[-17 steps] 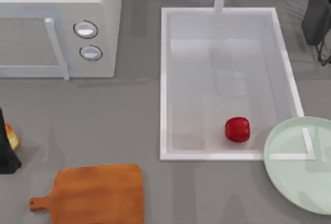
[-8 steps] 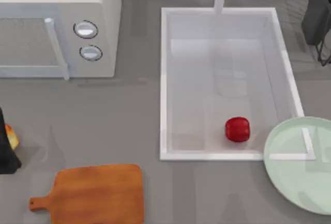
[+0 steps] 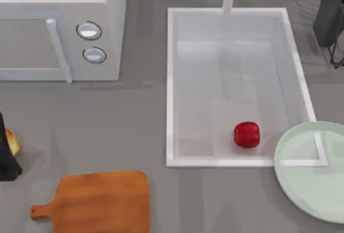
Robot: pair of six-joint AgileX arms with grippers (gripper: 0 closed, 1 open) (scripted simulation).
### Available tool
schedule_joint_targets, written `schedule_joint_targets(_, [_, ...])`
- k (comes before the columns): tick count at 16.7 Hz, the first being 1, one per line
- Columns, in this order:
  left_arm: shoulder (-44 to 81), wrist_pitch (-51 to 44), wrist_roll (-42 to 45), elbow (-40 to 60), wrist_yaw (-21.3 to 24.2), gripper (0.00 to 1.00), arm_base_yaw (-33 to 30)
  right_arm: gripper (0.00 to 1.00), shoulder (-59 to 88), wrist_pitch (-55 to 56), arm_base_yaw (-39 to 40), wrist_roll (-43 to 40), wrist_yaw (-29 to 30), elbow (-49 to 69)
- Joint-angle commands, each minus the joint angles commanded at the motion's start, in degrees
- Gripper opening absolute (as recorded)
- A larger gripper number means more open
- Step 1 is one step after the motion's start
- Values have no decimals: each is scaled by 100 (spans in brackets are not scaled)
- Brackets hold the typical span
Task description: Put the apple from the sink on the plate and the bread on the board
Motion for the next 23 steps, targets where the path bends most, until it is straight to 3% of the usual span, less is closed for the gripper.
schedule_joint_targets(5, [0, 0, 0, 0, 0, 100, 0, 100, 2322, -1231, 492, 513, 3, 1900])
schedule_joint_targets(17, [0, 0, 0, 0, 0, 100, 0, 100, 9561, -4711, 1883, 1965, 12, 7319])
schedule_joint_targets(23, [0, 0, 0, 0, 0, 100, 0, 100, 11390, -5616, 2244, 2342, 14, 8713])
